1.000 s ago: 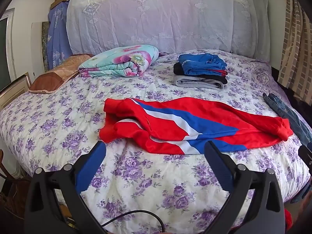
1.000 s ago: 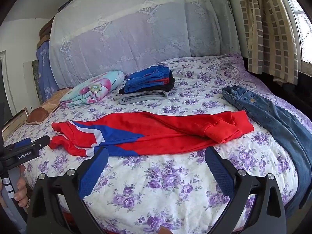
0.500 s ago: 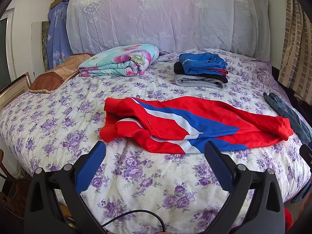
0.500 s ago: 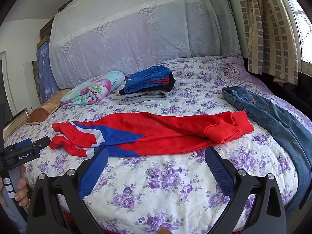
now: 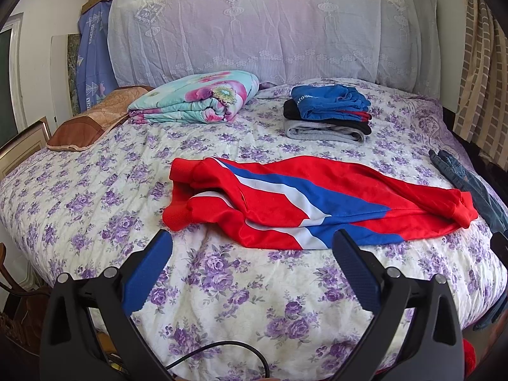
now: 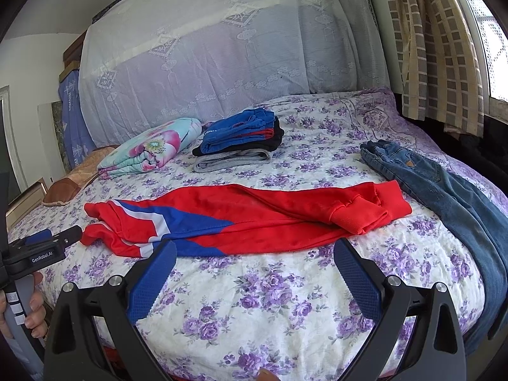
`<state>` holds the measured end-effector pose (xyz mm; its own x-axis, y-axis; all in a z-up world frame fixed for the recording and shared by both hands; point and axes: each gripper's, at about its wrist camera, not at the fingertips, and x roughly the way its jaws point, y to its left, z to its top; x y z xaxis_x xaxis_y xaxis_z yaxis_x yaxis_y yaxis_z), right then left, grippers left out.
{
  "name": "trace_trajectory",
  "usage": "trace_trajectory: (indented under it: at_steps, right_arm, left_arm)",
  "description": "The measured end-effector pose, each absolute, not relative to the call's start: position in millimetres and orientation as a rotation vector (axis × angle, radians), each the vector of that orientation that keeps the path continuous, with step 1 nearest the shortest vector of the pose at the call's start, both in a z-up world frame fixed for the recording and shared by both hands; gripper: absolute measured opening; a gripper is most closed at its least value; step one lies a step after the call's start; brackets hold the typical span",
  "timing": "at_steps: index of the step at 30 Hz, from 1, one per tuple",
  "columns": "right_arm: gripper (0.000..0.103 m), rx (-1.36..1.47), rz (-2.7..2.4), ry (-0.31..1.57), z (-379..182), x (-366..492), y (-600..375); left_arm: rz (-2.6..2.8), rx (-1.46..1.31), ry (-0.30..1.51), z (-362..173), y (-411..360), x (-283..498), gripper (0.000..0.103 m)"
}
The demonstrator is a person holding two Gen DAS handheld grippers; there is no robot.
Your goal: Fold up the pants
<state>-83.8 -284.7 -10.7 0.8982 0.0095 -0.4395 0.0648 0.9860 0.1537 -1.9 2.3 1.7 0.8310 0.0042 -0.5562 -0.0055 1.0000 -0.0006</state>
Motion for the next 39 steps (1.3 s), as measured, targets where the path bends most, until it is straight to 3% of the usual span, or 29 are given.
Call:
trace_trajectory:
  at_steps: [39]
  right_arm:
    - [0.100, 0.168, -0.025, 0.453, -8.8, -84.8, -283.3]
  left_arm:
    - [0.006, -0.002, 0.596, 1.0, 4.2, -2.1, 0.098]
